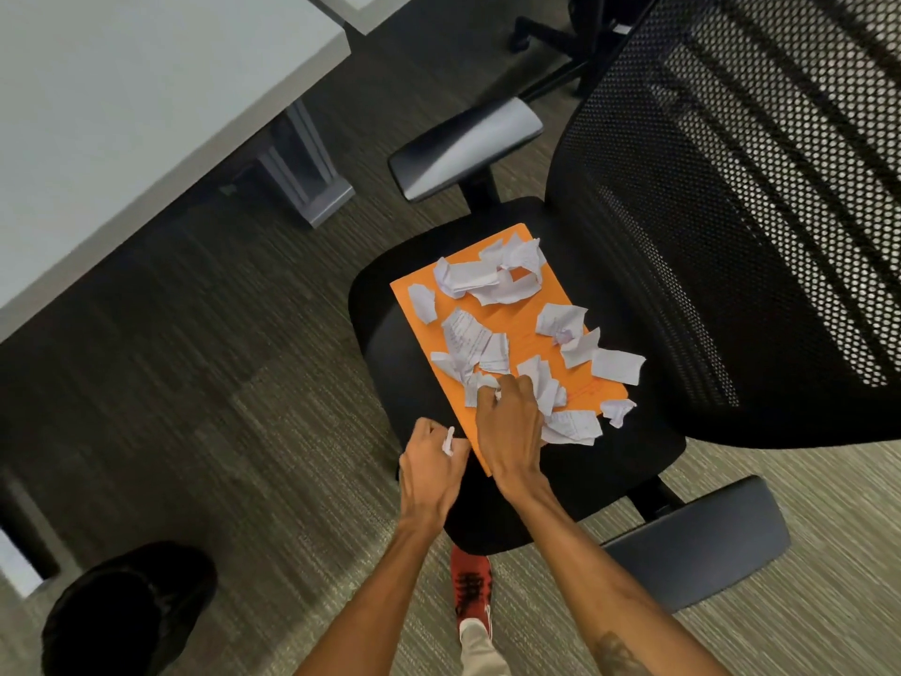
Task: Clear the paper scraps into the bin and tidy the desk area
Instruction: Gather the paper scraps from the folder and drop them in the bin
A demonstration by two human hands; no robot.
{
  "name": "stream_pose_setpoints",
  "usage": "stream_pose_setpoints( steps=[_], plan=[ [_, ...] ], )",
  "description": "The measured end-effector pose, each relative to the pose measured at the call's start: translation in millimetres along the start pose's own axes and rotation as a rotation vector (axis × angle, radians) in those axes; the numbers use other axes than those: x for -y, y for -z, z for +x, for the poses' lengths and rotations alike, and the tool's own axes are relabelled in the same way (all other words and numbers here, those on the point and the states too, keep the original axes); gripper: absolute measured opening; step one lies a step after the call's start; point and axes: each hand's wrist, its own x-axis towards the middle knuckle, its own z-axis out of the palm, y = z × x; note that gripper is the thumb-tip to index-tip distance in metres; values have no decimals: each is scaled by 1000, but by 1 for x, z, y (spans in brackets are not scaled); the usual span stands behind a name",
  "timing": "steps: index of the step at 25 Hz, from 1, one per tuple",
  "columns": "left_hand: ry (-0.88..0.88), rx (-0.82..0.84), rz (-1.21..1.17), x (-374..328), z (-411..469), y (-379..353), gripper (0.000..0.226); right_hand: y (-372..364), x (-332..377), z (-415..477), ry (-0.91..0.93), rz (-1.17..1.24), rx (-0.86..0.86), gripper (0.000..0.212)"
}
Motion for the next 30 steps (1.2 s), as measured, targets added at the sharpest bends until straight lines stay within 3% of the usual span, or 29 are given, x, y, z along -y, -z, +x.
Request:
stream_pose_setpoints(
  steps=[6, 10, 16, 20, 25, 27, 30],
  plan=[
    [27, -144, -73, 8, 31, 23, 28, -24, -3, 10, 73, -141, 3, 26],
    [135, -167, -288, -30, 65, 26, 48, -30, -12, 15, 149, -144, 136, 21],
    [316, -245, -357, -86, 104, -4, 27, -20, -21, 6, 181, -19, 162, 4],
    [304, -292, -542, -77, 98, -3, 3, -11, -20, 3, 121, 138, 79, 42],
    [370, -460, -612, -37, 73, 8, 14, -11, -5, 15, 191, 54, -68, 19],
    [451, -500, -645, -18, 67, 11, 7, -17, -1, 21, 187, 4, -56, 23],
    [489, -495, -502, -5, 74, 21, 31, -28, -3, 27, 182, -126, 64, 49]
  ],
)
